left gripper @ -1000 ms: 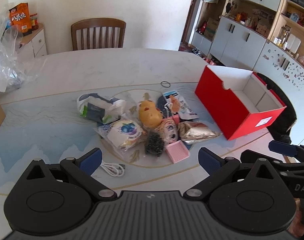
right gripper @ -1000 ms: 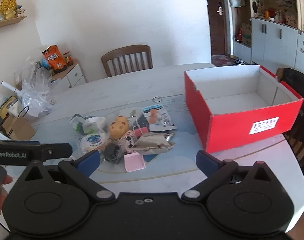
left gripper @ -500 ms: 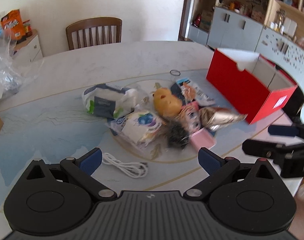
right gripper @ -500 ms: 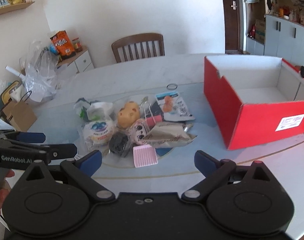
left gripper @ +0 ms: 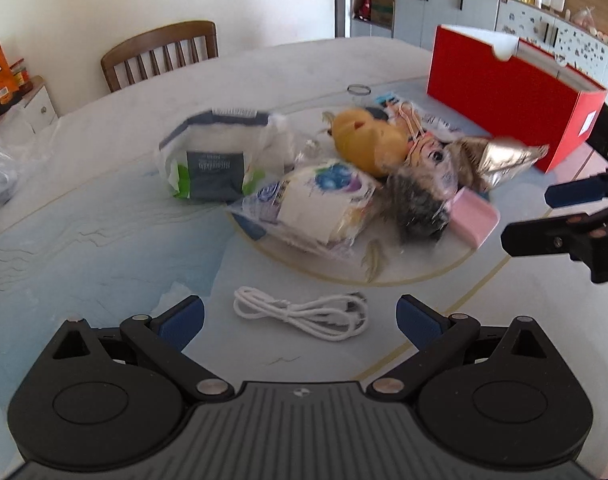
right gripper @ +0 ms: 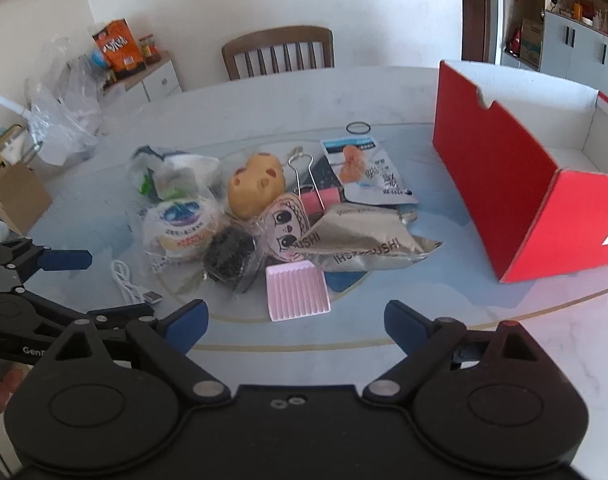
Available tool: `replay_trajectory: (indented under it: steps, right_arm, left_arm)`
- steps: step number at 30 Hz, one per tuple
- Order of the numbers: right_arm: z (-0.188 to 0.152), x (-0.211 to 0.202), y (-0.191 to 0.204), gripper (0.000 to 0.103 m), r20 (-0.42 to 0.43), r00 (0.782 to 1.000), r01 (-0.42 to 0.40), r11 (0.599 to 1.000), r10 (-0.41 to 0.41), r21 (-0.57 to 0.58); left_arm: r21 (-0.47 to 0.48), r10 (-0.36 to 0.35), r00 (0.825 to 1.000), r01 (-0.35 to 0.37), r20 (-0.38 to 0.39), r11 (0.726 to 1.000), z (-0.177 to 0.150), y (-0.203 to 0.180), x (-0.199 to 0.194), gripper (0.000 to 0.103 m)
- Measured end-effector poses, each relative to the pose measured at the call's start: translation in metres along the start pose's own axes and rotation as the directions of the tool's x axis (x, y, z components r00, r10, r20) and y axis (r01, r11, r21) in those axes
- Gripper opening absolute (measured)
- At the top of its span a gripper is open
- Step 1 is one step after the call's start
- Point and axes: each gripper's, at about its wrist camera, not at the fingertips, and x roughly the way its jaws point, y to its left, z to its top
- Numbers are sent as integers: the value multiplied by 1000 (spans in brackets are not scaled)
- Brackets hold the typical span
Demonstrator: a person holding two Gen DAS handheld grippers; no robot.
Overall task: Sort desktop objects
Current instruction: 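Reach the right gripper to the pink comb and grasp it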
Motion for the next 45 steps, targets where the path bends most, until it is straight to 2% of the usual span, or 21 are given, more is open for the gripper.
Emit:
replay_trajectory:
  steps: [8, 14, 20, 27, 31, 35, 45]
  right_arm:
    - [4, 25, 5, 87, -32, 998, 55, 998, -56, -18]
    - [6, 36, 3, 82, -55, 996, 75, 997, -75, 13]
    - [9, 42, 5, 81, -52, 993, 107, 994, -106, -1]
    - [10, 44, 13, 72, -52, 990, 129, 991, -130, -24]
    - [11, 43, 15, 57, -50, 989, 134, 990, -136, -31]
    - [11, 41, 16, 44, -52, 989, 139, 990, -140, -21]
    - [-2, 25, 18, 42, -78, 989, 129, 991, -127, 20]
  left_arm:
    - [48, -53, 999, 53, -1, 997, 0, 2, 11, 102]
    - [52, -100, 995, 100, -4, 994, -1, 8, 13, 102]
    - [92, -131, 991, 131, -4, 987, -1, 9, 13, 102]
    - [131, -168, 986, 165, 8, 978, -2, 8, 9, 91]
    - [147, -180, 983, 175, 19, 973, -3, 6, 5, 79]
    - [164, -197, 980, 192, 18, 968, -4, 5, 3, 78]
    - [175, -222, 975, 219, -2, 960, -11, 3, -5, 77]
